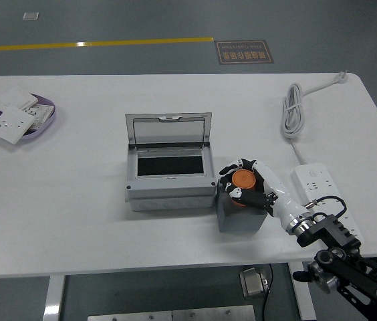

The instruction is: Pick up the cylinder from the cube,place it in the box,flap close box

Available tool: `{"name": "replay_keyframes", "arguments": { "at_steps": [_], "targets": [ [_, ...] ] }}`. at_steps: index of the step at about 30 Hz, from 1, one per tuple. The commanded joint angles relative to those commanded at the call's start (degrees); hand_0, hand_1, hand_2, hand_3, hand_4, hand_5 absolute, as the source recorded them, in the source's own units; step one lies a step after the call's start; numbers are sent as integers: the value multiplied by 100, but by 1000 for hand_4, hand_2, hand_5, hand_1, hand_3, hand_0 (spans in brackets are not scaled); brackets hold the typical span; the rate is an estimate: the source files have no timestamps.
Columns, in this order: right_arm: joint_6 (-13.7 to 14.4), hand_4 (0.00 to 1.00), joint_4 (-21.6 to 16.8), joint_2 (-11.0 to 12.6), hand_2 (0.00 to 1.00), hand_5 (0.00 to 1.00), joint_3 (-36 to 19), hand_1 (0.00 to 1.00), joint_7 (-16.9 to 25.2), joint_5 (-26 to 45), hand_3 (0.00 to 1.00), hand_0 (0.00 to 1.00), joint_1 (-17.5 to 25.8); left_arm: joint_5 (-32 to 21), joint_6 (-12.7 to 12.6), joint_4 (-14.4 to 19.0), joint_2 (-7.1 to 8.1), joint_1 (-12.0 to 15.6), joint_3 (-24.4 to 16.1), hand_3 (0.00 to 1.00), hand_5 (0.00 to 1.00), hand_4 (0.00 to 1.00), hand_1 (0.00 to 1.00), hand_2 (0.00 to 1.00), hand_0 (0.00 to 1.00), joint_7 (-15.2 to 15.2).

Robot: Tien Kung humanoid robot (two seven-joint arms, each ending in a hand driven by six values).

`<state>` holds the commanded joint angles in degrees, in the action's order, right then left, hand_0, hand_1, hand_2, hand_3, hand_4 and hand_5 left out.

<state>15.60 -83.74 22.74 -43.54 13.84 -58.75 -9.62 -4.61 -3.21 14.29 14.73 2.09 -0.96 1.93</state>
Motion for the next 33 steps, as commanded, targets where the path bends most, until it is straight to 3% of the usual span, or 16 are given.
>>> {"name": "replay_keyframes", "arguments": {
  "at_steps": [1,2,10,16,25,31,32,33],
  "targets": [
    [5,2,4,-1,411,2,6,470,4,3,372,502,-4,3,-1,0,0,-1,-5,598,203,706,614,574,567,-1],
    [11,2,10,-3,395,2,11,429,11,5,288,463,-9,7,-1,1,1,-1,-11,600,202,708,614,576,567,-1],
    [103,2,-34,-52,385,2,-59,420,26,-24,273,456,-237,-66,-1,-6,-12,15,59,600,203,708,614,576,567,-7],
    [261,2,-294,-234,383,2,74,419,-290,-228,267,454,-851,-85,0,-9,-18,8,93,602,200,708,614,577,567,3],
    [545,2,-23,-873,374,2,908,413,-1288,-1200,241,444,-1911,-34,-2,-4,-7,-18,46,602,202,710,614,578,567,34],
    [618,2,382,-1387,357,2,1450,391,-2025,-2144,236,429,-2548,75,-5,1,5,-28,-50,602,210,714,614,578,567,81],
    [605,2,457,-1465,327,2,1522,312,-2132,-2305,232,263,-2631,89,-6,2,7,-33,-62,603,216,717,615,579,568,87],
    [590,2,516,-1524,327,2,1576,312,-2214,-2439,232,263,-2691,99,-6,3,10,-37,-71,603,216,717,615,579,568,92]
  ]
}}
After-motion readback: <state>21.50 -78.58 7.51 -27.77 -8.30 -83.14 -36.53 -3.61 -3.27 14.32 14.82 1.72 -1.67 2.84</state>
